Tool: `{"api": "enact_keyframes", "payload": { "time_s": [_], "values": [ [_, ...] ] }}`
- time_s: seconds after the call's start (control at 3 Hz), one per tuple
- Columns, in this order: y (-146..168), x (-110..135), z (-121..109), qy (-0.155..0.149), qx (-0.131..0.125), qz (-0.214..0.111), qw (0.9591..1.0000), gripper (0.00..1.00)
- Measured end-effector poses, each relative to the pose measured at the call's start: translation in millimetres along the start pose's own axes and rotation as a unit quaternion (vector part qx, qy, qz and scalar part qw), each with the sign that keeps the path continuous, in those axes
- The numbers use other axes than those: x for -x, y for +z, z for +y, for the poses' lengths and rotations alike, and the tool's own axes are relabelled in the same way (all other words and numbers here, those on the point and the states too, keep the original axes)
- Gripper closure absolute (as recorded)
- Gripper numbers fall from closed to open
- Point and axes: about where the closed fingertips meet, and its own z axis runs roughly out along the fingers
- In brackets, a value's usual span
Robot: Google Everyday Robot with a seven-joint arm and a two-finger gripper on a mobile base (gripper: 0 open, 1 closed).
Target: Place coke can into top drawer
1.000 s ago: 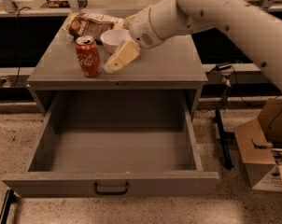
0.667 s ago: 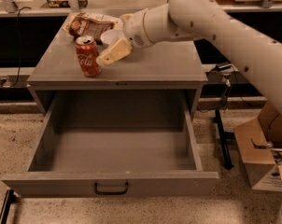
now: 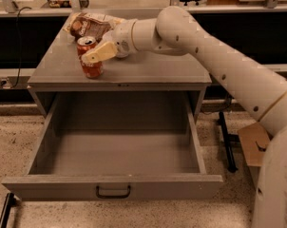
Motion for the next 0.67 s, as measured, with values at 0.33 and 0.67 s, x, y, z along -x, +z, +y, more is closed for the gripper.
{"api": "enact_keyframes", "payload": {
  "time_s": [0.33,0.67],
  "values": [
    [20.5,3.9,5.5,0.017,0.018,-0.022,0.9994,0.10],
    [35.4,11.7,13.8,0.015,0.038,-0.028,0.9987,0.29]
  ]
}}
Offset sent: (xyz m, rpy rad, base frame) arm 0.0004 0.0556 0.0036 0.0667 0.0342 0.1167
